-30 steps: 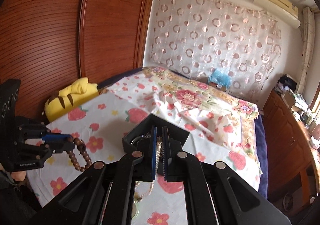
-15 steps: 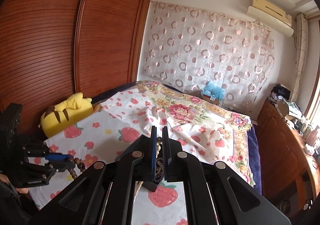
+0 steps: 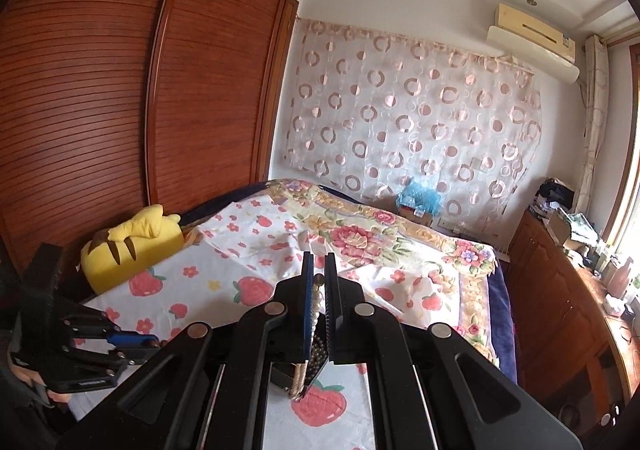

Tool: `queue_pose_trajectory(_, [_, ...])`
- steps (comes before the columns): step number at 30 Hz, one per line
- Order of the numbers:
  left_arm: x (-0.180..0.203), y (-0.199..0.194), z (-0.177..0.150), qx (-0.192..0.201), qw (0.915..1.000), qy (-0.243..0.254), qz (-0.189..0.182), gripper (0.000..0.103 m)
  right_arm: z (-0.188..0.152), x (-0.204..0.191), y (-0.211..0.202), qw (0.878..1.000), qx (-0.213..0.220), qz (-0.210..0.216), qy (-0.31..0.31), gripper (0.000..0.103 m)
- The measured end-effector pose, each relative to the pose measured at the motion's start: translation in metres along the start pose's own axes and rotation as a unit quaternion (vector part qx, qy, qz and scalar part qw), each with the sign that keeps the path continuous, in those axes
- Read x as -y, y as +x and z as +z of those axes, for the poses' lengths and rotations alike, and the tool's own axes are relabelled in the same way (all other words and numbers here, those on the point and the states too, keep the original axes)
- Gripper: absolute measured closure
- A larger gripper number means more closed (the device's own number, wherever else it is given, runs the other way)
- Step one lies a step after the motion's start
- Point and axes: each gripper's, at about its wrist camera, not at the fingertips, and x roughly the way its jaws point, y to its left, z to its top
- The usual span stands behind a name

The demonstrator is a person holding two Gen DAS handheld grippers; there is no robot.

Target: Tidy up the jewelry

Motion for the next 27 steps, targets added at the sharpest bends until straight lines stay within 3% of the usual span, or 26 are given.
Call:
queue_pose_trajectory(9, [-0.001,0.023,-0.007,-0.028,0.9996,0.005,0.009,0.09,0.001,-0.006,-0.004,1.0,0.003,0.011,-0.002,0.097])
queue_pose_trajectory(12, [-0.001,0.03,-0.009,-0.034,0.9993,0.007,0.018,0.066,-0.002,-0.006,-0.001,1.0,-0.002,0.01,-0.004,0.097])
queue_pose_trajectory(22, [0.016,0.051,-0.017,-0.06,0.9978,0.026,0.003,0.065,-0.04,0.006,0.03,0.998,-0.054,-0.008,0.008,0.097])
queue_pose_trajectory(27, [0.023,0.051,-0.016,-0.057,0.9979,0.033,0.001,0.065,-0.045,0.015,0.033,0.998,-0.059,-0.012,0.014,0.097])
